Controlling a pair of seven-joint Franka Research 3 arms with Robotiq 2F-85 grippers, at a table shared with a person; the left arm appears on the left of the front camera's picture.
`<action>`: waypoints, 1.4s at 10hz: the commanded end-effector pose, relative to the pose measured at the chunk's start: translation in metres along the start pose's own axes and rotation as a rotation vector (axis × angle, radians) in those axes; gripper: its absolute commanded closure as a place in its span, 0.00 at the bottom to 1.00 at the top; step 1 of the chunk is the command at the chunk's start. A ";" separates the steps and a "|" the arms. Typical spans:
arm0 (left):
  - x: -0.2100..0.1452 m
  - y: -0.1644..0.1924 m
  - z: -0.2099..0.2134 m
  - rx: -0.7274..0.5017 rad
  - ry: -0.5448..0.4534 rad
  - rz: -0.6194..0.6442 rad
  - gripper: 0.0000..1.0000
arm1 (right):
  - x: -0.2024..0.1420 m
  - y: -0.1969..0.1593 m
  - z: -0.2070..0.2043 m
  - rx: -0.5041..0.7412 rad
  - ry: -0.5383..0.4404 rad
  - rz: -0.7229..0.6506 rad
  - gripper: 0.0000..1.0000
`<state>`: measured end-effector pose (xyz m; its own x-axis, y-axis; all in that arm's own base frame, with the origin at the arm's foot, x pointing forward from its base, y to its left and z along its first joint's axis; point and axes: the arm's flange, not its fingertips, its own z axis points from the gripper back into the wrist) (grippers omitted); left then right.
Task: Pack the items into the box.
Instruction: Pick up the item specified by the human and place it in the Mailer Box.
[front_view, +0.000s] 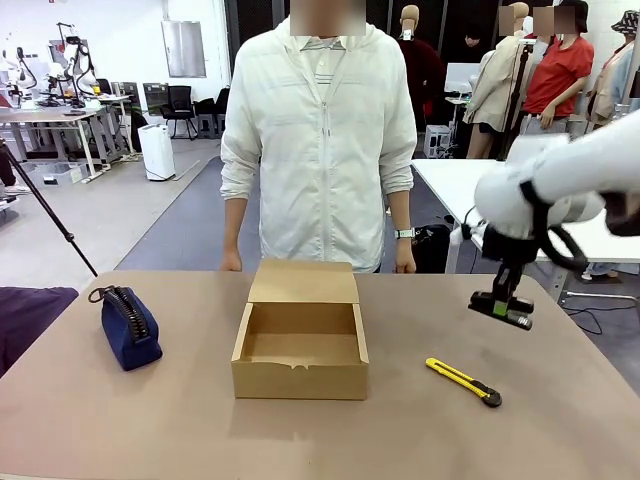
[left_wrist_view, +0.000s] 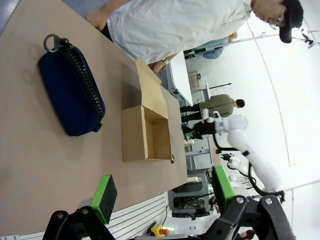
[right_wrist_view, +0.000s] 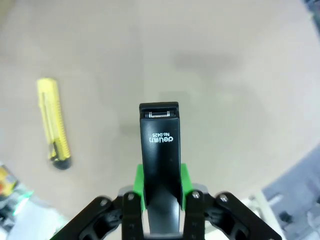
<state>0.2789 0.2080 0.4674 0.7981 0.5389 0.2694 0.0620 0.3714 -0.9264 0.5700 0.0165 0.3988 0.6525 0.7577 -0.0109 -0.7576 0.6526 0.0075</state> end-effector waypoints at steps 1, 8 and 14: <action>0.000 0.001 0.001 -0.013 -0.001 -0.019 0.00 | -0.037 0.018 0.054 0.127 -0.044 0.027 1.00; 0.000 0.001 0.001 -0.013 -0.001 -0.019 0.00 | -0.041 0.025 0.063 0.115 -0.058 -0.029 1.00; 0.000 0.001 0.001 -0.013 -0.001 -0.019 0.00 | 0.168 0.191 0.137 -0.292 -0.145 0.597 1.00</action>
<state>0.2789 0.2078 0.4678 0.7984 0.5380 0.2702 0.0627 0.3721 -0.9261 0.5200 0.2488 0.5443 0.2332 0.9720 0.0274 -0.9368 0.2322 -0.2616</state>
